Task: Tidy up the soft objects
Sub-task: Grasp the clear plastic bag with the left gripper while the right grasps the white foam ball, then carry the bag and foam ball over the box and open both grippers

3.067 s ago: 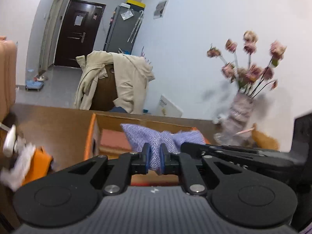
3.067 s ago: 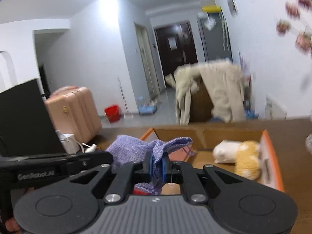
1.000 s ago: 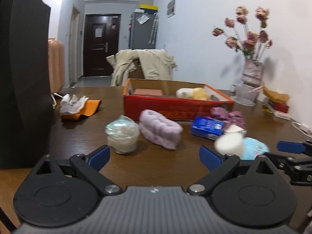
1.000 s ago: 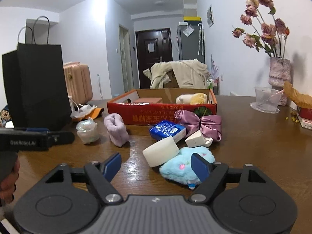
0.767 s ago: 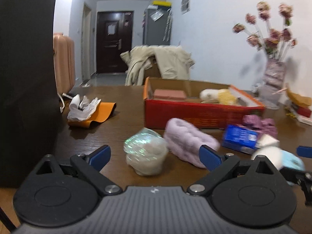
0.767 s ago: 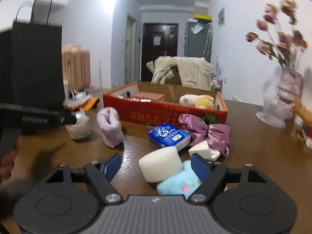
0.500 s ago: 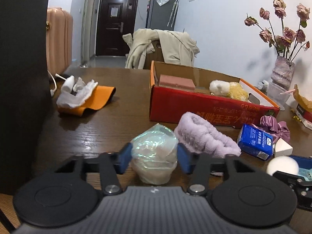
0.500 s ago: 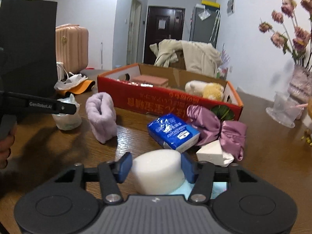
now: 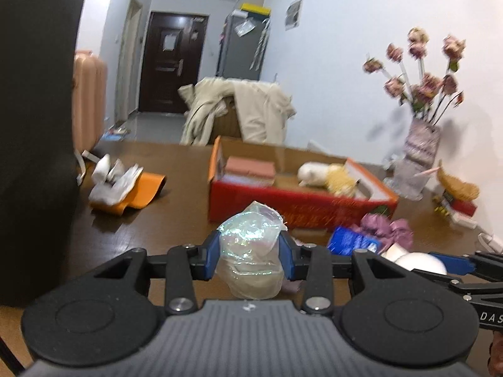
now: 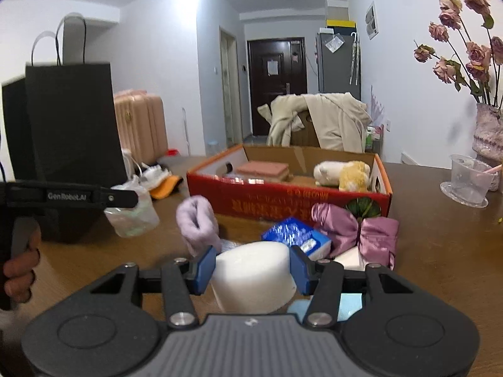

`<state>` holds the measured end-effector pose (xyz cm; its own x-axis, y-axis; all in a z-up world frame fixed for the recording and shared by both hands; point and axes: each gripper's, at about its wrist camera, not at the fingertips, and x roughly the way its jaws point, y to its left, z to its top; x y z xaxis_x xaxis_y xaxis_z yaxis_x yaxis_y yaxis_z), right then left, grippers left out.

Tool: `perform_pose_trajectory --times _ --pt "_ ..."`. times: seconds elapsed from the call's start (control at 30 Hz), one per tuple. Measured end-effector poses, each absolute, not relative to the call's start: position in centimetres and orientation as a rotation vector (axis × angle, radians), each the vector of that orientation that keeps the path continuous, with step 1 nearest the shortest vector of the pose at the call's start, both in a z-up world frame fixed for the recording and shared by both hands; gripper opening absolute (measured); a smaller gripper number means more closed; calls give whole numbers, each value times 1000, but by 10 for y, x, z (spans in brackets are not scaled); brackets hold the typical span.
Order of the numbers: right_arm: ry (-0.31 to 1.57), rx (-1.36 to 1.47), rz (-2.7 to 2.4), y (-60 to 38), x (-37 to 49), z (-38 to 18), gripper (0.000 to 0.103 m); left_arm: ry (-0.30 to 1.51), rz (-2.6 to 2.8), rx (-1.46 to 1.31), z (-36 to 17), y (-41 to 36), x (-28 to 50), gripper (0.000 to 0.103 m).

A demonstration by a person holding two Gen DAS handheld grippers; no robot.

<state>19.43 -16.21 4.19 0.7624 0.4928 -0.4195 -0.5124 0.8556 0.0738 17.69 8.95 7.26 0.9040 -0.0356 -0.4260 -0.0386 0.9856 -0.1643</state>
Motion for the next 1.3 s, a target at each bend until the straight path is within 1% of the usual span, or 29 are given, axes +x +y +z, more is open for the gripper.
perform_pose_trajectory --times 0.1,0.23,0.37,0.5,0.63,0.7,0.73,0.77,0.8,0.87,0.93,0.97,1.03,1.23,1.3 --pt "421 5 553 -174 209 59 50 424 -51 -224 88 89 196 40" --pt "420 64 576 -183 258 89 50 415 -95 -229 107 89 248 40" --pt "477 109 604 -171 341 107 50 523 -82 -270 109 102 335 40" --pt "615 121 588 -138 441 96 50 664 -48 -233 89 106 422 40" --pt "728 172 552 -104 531 70 50 717 -17 -275 63 113 479 40" --pt "730 187 524 -91 553 61 52 744 2 -299 53 114 495 44" --pt "732 183 515 -84 565 56 53 748 -7 -303 50 114 497 49" --pt "740 170 506 -79 573 51 54 744 -27 -283 48 111 498 57" --pt "748 164 485 -75 580 46 57 734 -47 -261 49 109 497 66" --pt "759 164 473 -72 588 38 61 735 -56 -237 48 107 491 74" --pt "762 176 483 -72 590 33 65 726 -62 -246 50 110 486 78" --pt "759 184 481 -74 589 32 66 716 -62 -252 52 112 483 81" --pt "758 191 478 -78 586 36 66 701 -47 -256 58 116 476 82" --pt "658 170 517 -106 539 86 66 604 -42 -261 102 115 424 83" --pt "602 144 539 -121 508 107 68 544 -56 -244 119 108 391 88"
